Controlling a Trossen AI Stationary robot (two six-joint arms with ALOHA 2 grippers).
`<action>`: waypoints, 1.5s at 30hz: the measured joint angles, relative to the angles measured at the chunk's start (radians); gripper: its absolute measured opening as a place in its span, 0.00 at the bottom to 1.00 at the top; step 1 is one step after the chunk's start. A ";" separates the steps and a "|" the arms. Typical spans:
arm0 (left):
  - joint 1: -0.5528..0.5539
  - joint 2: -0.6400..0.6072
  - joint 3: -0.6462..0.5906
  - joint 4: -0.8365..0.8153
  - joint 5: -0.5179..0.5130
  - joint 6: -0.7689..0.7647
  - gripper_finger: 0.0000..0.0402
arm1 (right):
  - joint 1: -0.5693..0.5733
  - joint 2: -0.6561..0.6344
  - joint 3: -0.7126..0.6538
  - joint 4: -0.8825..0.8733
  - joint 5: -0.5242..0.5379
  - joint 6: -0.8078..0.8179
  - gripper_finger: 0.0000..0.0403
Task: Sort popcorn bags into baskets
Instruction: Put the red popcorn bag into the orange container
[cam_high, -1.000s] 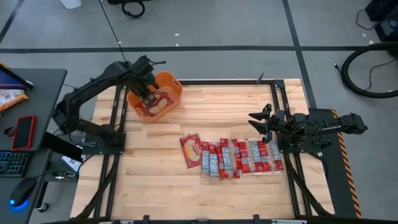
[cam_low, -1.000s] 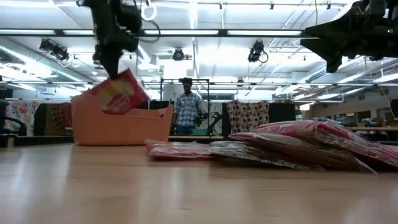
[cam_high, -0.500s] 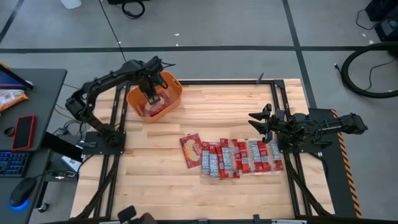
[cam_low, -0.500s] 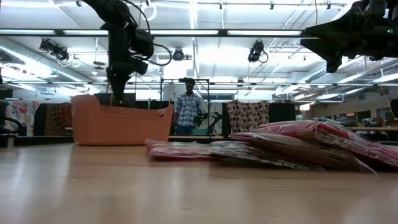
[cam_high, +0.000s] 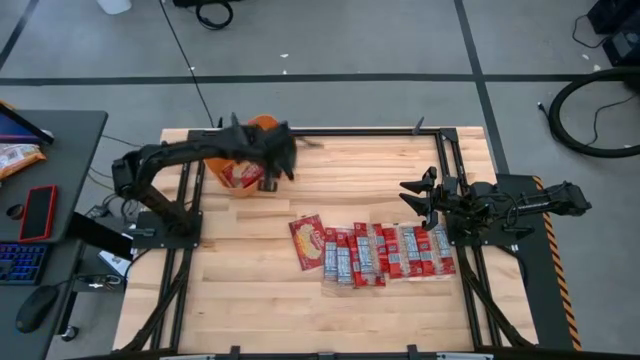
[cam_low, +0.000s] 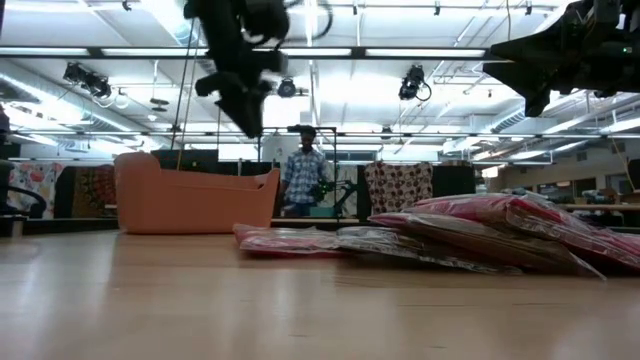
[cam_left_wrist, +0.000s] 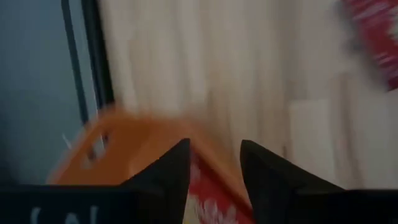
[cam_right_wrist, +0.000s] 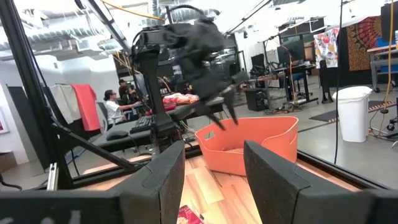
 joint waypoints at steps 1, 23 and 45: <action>-0.035 0.000 -0.001 0.017 -0.007 0.017 0.36 | 0.000 0.000 0.000 0.000 0.000 0.000 0.42; -0.427 0.289 -0.003 0.076 -0.011 -0.087 0.47 | 0.000 0.000 0.000 0.002 0.001 0.000 0.42; -0.141 0.393 -0.003 -0.008 0.438 -0.788 0.37 | 0.000 0.000 0.000 0.000 0.000 0.000 0.42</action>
